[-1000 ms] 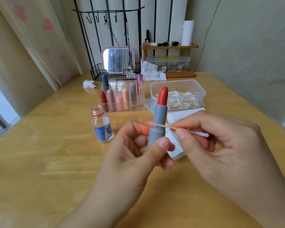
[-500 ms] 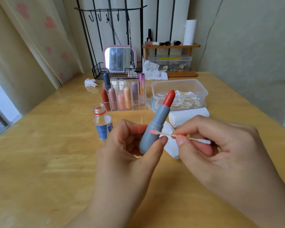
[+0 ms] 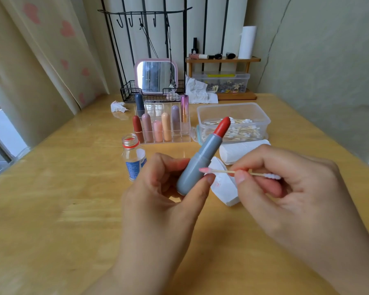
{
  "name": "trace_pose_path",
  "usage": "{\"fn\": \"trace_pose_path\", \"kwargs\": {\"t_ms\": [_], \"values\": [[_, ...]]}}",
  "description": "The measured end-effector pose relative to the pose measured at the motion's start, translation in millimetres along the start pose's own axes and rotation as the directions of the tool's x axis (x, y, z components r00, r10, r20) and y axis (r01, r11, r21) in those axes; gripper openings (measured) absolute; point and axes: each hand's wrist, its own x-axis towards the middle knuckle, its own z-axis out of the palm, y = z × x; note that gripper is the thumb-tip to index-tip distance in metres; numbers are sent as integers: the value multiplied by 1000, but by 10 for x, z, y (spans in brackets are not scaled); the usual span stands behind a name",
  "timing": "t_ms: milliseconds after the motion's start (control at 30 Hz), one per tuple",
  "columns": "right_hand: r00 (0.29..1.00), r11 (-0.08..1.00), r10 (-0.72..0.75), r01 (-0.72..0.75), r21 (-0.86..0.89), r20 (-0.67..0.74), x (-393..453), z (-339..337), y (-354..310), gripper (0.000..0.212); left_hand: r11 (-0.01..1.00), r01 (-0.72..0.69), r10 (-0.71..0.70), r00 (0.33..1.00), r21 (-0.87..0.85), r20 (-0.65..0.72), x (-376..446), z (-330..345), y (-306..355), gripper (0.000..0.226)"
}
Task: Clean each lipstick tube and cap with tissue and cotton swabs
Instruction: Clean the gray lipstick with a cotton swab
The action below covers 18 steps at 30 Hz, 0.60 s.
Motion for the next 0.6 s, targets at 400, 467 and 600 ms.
{"fn": "trace_pose_path", "kwargs": {"t_ms": [400,467,600], "values": [[999,995,33,-33,93,2,0,-7,-8,13,1000,22,-22,1000,-17,-9,-17,2,6,29],[999,997,46,-46,61,-2,-14,24,-8,15,999,19,-19,1000,-29,-16,-11,-4,10,26],[999,998,52,-52,19,-2,-29,62,-27,16,1000,-9,8,1000,-13,-12,-11,5,15,26]]}}
